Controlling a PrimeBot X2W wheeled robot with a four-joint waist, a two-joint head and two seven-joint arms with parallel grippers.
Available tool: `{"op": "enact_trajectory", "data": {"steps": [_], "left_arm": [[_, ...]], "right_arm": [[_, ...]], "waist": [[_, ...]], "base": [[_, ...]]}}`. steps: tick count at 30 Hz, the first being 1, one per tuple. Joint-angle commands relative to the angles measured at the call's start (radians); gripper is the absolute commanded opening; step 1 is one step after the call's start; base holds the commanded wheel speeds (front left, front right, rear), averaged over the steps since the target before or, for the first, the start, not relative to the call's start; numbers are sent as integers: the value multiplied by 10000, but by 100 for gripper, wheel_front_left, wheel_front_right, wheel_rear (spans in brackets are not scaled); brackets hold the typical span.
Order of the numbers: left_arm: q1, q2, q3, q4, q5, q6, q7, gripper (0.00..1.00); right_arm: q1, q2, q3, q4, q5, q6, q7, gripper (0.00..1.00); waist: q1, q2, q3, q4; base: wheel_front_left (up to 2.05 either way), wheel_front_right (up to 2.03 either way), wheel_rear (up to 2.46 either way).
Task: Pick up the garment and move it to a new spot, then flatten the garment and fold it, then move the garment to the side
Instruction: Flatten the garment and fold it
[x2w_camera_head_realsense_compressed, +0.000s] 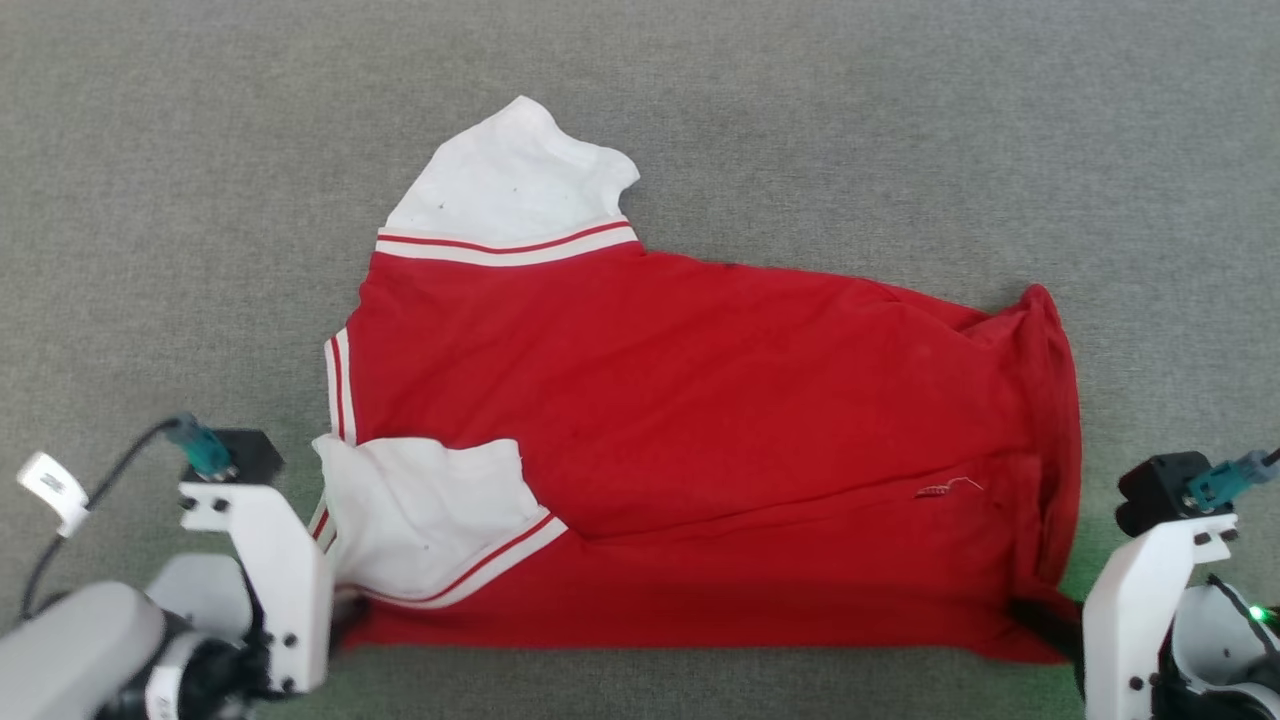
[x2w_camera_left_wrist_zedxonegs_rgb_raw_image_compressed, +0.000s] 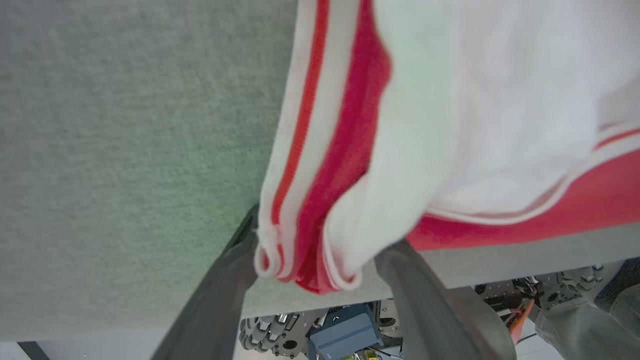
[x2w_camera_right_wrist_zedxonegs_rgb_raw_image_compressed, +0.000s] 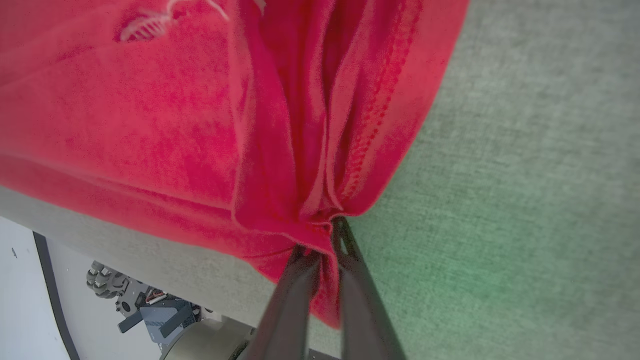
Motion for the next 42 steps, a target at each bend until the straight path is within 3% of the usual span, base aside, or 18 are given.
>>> {"op": "enact_trajectory", "data": {"steps": [1,11,14,20,28,34,42], "left_arm": [[-210,115,121,70,98,10,-51,100],[-1109,1616,732,-1461,583,252,379,100],[-1717,1819,902,-1604,949,-53,454,100],[-2867,1582,1178,-967,1324,-784,299,100],[-4796,734,1173,1396,1948,-2252,241,100],[-5795,149,992,3238,2220,-2995,483,100],[-6731,-541,600,5593,2457,-3547,947,100]], "right_arm": [[-102,46,93,124,47,-6,-151,100],[-400,89,-28,-789,2,-3,-2185,100],[-602,230,-11,-1062,-183,-3,-3138,100],[-1073,513,307,-1329,-497,-3,-5019,100],[-1754,1172,764,-709,-1593,-3,-8555,100],[-1778,1422,1230,116,-1671,-3,-9373,100],[-2170,1507,1720,552,-1477,-3,-9666,100]], "waist": [[0,0,-28,-41],[0,0,-205,-601],[0,0,-206,-892],[0,0,-120,-1581],[0,0,308,-2957],[0,0,743,-3606],[0,0,1217,-4018]], "base": [[0,0,0],[0,0,0],[0,0,0],[0,0,0],[0,0,0],[0,0,0],[0,0,0]]}}
